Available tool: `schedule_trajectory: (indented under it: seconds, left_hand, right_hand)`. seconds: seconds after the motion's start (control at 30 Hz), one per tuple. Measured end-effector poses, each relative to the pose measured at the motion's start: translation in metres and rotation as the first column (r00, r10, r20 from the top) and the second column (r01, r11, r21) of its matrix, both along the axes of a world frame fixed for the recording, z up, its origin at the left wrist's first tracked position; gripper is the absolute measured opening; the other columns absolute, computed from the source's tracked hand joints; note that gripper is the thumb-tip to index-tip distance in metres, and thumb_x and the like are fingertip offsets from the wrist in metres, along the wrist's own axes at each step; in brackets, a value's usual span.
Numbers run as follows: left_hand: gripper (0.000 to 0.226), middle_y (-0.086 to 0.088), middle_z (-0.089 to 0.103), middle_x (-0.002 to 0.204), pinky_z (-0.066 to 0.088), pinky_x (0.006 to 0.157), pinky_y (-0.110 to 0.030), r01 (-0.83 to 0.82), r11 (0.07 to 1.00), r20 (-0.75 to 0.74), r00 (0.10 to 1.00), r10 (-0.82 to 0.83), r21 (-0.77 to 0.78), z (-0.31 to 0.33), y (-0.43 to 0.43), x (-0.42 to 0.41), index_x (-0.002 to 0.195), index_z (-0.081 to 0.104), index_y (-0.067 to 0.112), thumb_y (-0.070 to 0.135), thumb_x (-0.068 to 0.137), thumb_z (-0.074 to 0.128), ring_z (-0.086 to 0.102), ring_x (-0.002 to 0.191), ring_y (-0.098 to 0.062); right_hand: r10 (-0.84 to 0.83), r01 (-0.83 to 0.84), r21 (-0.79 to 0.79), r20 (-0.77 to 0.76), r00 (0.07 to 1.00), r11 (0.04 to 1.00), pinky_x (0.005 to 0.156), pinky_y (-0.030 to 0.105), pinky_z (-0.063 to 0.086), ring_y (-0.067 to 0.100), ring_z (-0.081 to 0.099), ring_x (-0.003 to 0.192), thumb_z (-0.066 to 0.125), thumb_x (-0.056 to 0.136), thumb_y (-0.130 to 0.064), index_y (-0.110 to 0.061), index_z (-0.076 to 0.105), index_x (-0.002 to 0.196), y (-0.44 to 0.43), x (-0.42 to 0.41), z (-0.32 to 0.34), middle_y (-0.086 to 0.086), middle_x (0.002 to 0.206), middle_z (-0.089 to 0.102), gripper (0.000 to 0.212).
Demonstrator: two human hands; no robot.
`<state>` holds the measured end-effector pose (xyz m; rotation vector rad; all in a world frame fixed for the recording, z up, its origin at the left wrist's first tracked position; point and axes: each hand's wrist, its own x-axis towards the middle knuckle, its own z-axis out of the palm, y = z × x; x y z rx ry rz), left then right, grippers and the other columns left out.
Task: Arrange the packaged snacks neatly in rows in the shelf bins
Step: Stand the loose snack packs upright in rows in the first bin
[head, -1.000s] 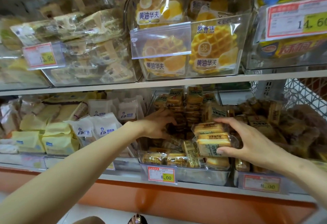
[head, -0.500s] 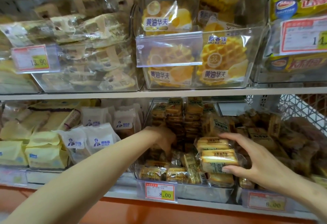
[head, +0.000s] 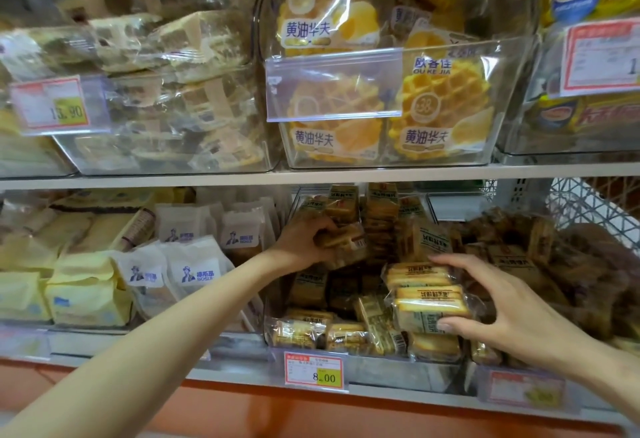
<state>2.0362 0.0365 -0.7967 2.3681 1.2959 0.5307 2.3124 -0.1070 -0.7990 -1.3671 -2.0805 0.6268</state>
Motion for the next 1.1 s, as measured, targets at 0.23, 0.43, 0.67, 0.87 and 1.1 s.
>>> schedule_trajectory:
  seconds: [0.23,0.43,0.67,0.87,1.1]
  left_hand:
    - [0.041,0.001,0.051,0.124,0.038,0.088,-0.022,-0.026,0.961,0.136,0.988,0.066,-0.277,-0.013,-0.026,0.013,0.125,0.043,0.015,0.020,0.088,0.061,0.051,0.111,-0.017]
    - [0.042,0.003,0.054,0.118,0.042,0.086,-0.017,-0.088,0.927,0.384,0.893,0.236,-0.365,0.004,-0.031,0.008,0.126,0.040,0.018,0.019,0.089,0.059,0.053,0.109,-0.017]
    - [0.046,-0.009,0.061,0.115,0.059,0.071,-0.038,0.037,0.739,0.437,0.826,0.356,-0.673,0.024,-0.048,-0.013,0.126,0.033,0.032,0.030,0.087,0.057,0.067,0.094,-0.026]
    - [0.028,-0.007,0.056,0.122,0.050,0.088,-0.053,0.098,0.671,0.453,0.808,0.377,-0.735,0.009,-0.052,-0.018,0.119,0.038,0.032,0.030,0.093,0.048,0.057,0.112,-0.029]
    - [0.024,-0.005,0.057,0.120,0.049,0.084,-0.061,-0.063,0.787,0.536,0.698,0.474,-0.614,0.013,-0.037,-0.008,0.114,0.041,0.032,0.029,0.093,0.052,0.061,0.097,-0.022]
  right_hand:
    - [-0.025,0.024,0.022,0.015,1.000,0.999,0.079,0.005,0.043,-0.016,0.045,0.109,0.073,0.066,-0.049,-0.066,0.027,0.119,0.000,0.000,-0.002,-0.036,0.119,0.043,0.072]
    - [-0.024,0.023,0.038,0.029,0.999,0.999,0.080,0.006,0.043,-0.015,0.045,0.107,0.076,0.070,-0.042,-0.060,0.034,0.120,0.001,0.001,-0.003,-0.034,0.119,0.043,0.067]
    - [-0.017,0.015,0.046,0.048,0.999,0.999,0.080,0.008,0.044,-0.016,0.044,0.108,0.074,0.071,-0.046,-0.061,0.030,0.120,0.003,0.003,-0.004,-0.033,0.119,0.043,0.068]
    - [-0.017,0.015,0.048,0.042,0.999,0.999,0.080,0.011,0.046,-0.015,0.046,0.107,0.073,0.069,-0.049,-0.064,0.027,0.120,0.002,0.003,-0.005,-0.034,0.118,0.043,0.070]
    - [-0.015,0.013,0.046,0.051,0.999,0.999,0.083,0.011,0.045,-0.016,0.044,0.108,0.073,0.070,-0.049,-0.062,0.029,0.121,0.002,0.004,-0.005,-0.035,0.119,0.041,0.068]
